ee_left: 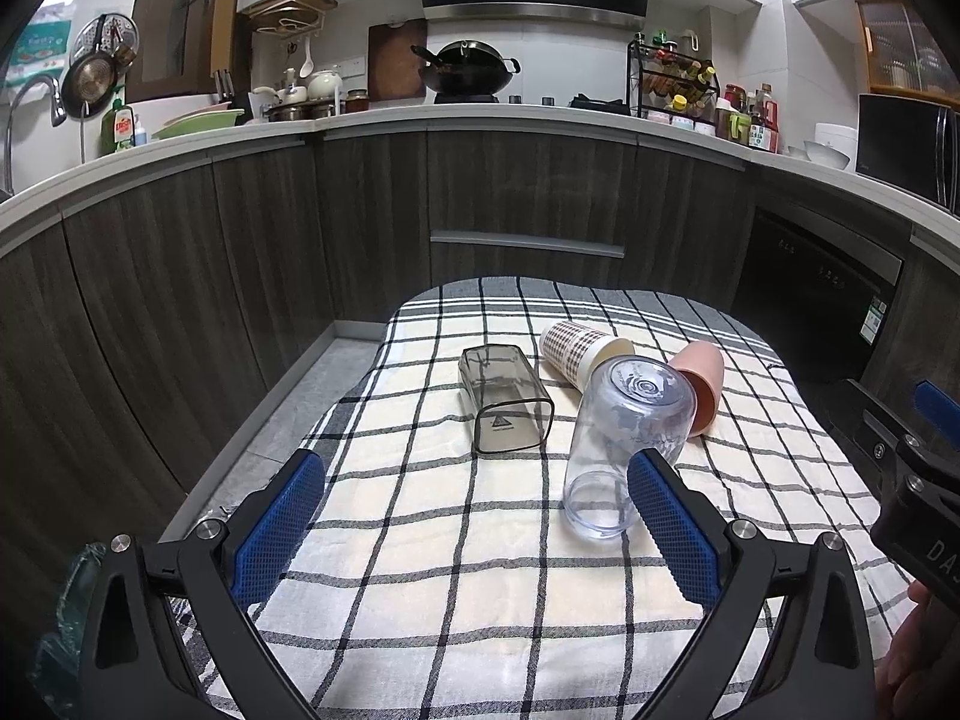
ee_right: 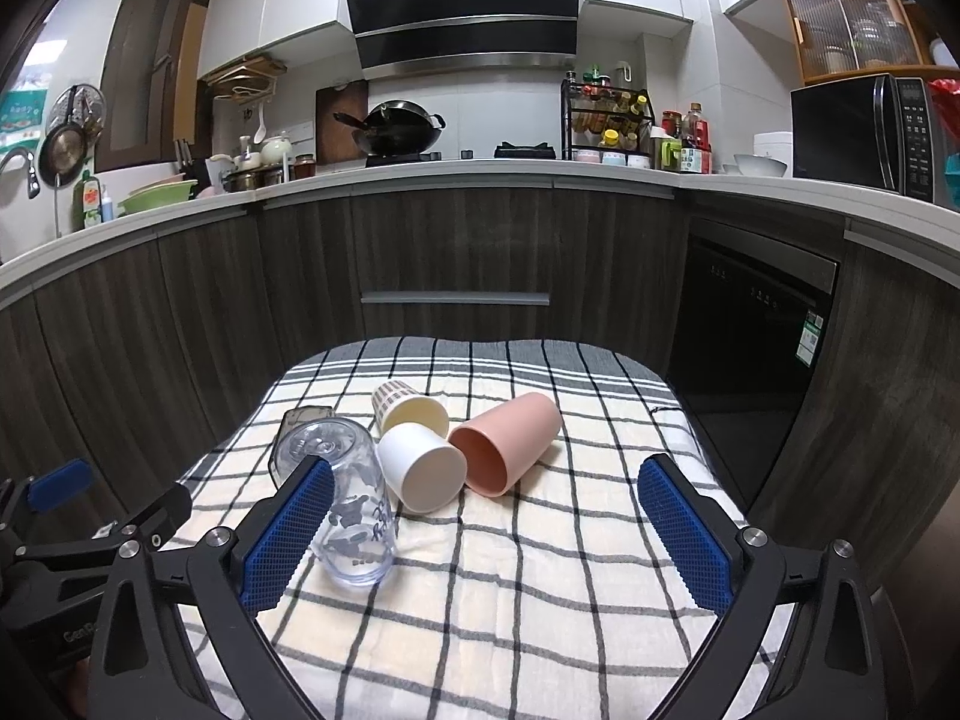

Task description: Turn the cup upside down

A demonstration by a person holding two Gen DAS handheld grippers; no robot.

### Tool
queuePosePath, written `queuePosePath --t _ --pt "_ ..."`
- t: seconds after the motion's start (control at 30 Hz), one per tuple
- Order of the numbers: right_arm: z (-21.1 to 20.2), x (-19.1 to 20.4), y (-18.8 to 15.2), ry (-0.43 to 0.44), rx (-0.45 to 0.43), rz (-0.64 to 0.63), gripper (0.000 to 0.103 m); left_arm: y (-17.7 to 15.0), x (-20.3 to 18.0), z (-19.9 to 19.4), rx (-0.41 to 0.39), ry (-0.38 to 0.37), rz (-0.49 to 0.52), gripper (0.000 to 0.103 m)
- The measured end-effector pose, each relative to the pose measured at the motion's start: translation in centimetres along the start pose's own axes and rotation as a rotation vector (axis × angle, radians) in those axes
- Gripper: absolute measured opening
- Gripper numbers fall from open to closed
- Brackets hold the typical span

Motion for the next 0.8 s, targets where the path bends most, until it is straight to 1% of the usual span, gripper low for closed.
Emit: queuePosePath --t 0.4,0.57,0.7,0.8 --pt "0.1 -0.1 -0.1 0.0 0.004 -0.001 0.102 0.0 -0.1 0.0 0.003 -0.009 -0.006 0.103" --pt "0.2 -0.1 -0.1 -0.002 0.003 -0.002 0.102 -0.2 0.1 0.5 0.015 -0.023 -0.032 0.103" --pt "0.4 -0.1 -0.4 -0.007 0.006 -0.005 0.102 -0.5 0.1 1.2 0.043 -0.025 -0.036 0.103" --pt "0.5 -0.1 -0.4 -0.009 0.01 -0.002 0.102 -0.8 0.4 1.8 0.063 -0.027 -0.057 0.103"
Point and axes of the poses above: each gripper's, at about its wrist camera, not at the fingertips, and z roughly the way its jaws point, x to its left, y to its top, the point moved 1 cm from there along z, roughly the way its jaws point, and after that the axes turned 12 degrees about z, right-handed, at the moved point
